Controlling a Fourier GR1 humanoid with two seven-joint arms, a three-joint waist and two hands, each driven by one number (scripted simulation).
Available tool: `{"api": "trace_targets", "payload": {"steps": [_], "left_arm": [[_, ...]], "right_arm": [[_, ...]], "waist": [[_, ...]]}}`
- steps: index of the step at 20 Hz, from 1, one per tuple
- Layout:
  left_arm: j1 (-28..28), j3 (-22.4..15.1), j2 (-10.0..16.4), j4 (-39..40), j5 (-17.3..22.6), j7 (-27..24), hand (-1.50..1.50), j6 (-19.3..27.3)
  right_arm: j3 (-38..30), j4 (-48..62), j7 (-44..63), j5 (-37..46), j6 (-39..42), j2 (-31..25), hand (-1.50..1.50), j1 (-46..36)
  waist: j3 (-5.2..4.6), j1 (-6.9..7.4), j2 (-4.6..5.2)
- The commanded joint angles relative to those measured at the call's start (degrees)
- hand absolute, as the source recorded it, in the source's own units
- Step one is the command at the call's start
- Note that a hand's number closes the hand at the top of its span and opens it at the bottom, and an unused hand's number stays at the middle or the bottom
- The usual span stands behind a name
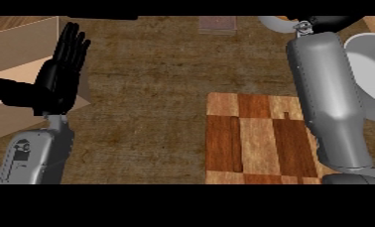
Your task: Pick the croissant from the cutting board and place it in the pot
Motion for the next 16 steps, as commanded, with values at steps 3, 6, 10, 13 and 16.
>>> {"api": "trace_targets", "payload": {"steps": [3,6,10,13,16], "left_arm": [[1.5,0.7,-0.4,-0.7,0.0,0.7,0.00,1.1],[4.0,1.1,0.1,-1.4,0.5,-0.2,0.00,0.0],[3.3,2.7,1.3,-1.0,0.7,-0.6,0.00,-0.2],[2.0,2.9,1.8,-1.9,0.6,2.0,0.00,0.5],[0.3,1.4,0.1,-0.4,-1.1,0.7,0.00,1.7]], "right_arm": [[-5.2,1.1,9.1,2.2,1.4,-0.9,1.50,-0.7],[-6.1,-6.2,6.0,0.9,0.7,-0.1,1.50,7.6],[-8.9,-13.7,1.6,-1.7,1.5,-2.3,1.50,11.5],[-8.6,-20.9,0.6,-1.7,0.4,-0.6,1.50,20.1],[-11.9,-24.8,-5.9,-7.9,-2.2,-3.7,1.50,24.9]], "waist": [[0.11,-2.09,-0.67],[0.12,-3.38,-1.12],[0.11,-3.59,-1.04],[0.13,-3.77,-1.11],[0.13,-3.71,-0.90]]}}
